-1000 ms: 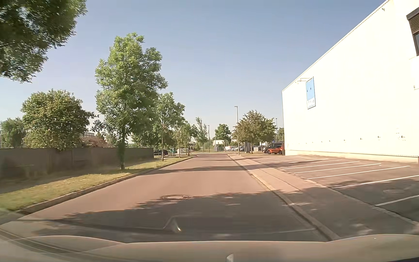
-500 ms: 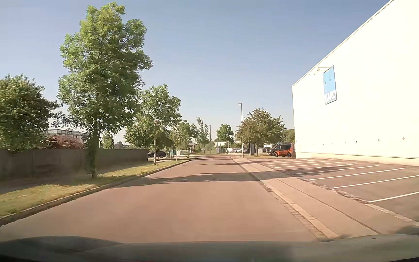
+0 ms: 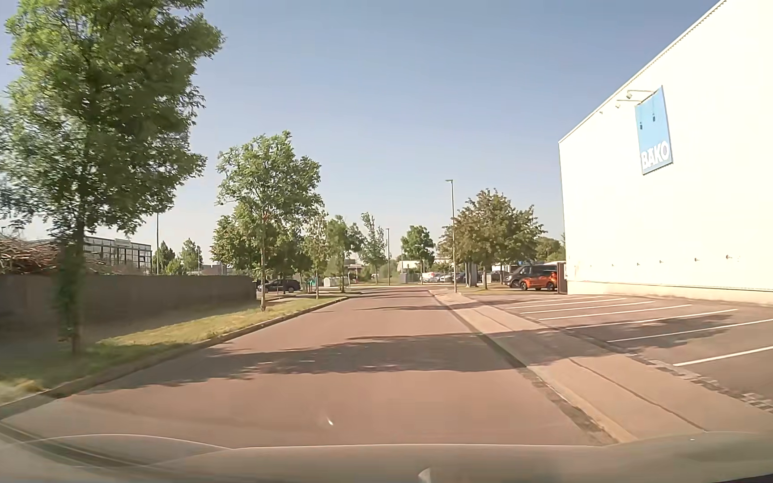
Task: Follow the waypoints while adhering to traffic rules and regulations
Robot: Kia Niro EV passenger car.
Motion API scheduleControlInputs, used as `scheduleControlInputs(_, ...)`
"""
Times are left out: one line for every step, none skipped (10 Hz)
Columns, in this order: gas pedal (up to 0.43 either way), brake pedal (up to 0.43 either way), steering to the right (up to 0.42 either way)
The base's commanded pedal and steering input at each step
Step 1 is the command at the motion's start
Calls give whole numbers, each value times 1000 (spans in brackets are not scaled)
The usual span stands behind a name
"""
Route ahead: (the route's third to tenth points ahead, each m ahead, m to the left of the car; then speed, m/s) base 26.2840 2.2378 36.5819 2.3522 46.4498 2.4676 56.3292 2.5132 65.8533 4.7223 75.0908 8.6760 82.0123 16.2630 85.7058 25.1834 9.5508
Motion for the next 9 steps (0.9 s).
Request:
scheduleControlInputs(0,0,-4)
scheduleControlInputs(0,0,-6)
scheduleControlInputs(0,0,-8)
scheduleControlInputs(0,0,-8)
scheduleControlInputs(0,0,-8)
scheduleControlInputs(0,0,-8)
scheduleControlInputs(0,0,-4)
scheduleControlInputs(0,0,0)
scheduleControlInputs(0,0,0)
